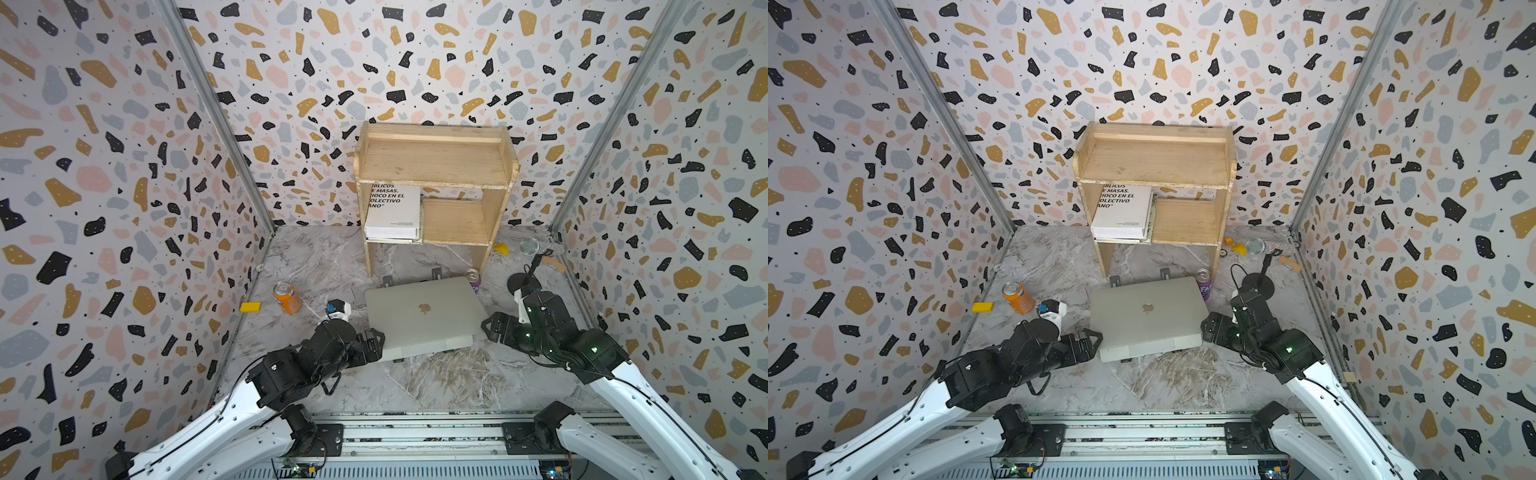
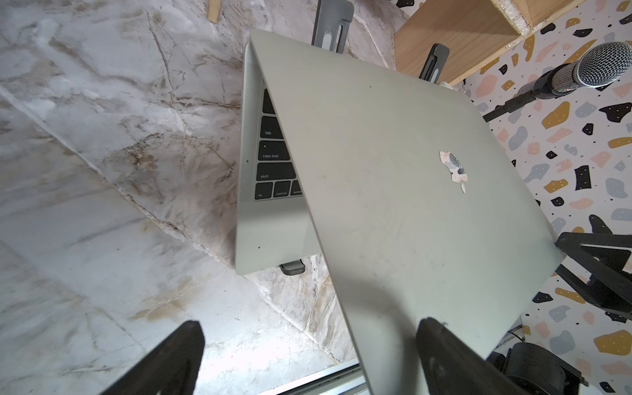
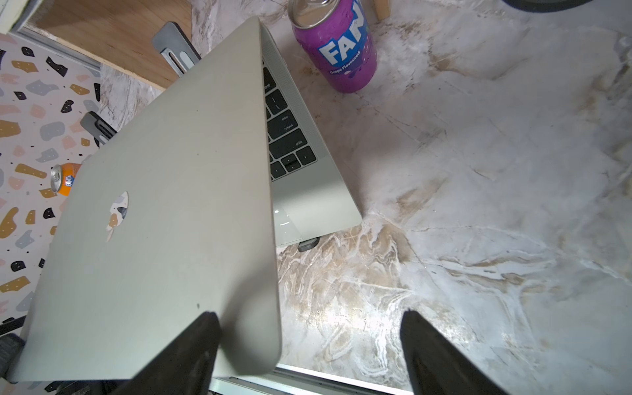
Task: Close the laptop lid and set it aside
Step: Close the lid of the laptop.
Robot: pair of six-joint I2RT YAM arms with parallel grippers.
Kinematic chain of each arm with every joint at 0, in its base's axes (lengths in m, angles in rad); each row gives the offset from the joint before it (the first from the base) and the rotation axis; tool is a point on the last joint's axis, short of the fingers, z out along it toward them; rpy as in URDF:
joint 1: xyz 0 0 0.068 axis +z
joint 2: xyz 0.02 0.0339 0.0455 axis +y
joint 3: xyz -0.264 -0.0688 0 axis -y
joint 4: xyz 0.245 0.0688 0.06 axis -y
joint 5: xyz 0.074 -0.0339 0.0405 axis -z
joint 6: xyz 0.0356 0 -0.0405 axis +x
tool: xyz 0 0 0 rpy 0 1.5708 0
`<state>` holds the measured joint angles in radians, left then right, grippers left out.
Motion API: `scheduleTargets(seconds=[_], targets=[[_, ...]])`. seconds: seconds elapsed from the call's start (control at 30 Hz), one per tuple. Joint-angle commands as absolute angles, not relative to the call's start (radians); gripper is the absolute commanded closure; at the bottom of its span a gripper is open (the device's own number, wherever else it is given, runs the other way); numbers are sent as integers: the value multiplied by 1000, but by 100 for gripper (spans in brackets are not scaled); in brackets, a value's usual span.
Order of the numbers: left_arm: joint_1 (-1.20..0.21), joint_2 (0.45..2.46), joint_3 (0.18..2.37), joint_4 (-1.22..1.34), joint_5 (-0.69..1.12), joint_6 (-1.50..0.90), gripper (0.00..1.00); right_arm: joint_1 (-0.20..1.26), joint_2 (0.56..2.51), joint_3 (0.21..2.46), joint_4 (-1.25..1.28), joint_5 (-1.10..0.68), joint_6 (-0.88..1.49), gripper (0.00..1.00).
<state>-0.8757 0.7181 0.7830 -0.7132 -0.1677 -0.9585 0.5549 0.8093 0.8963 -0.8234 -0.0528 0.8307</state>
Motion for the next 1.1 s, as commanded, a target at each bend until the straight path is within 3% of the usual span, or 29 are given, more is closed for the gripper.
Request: scheduleTargets(seconds=[0.0, 1.07], targets=[[-881, 714, 754, -710, -191, -963, 2, 561, 804, 873, -831, -57, 830, 11], [-882, 728, 654, -644, -218, -974, 1, 562, 871, 804, -744, -47, 803, 11]])
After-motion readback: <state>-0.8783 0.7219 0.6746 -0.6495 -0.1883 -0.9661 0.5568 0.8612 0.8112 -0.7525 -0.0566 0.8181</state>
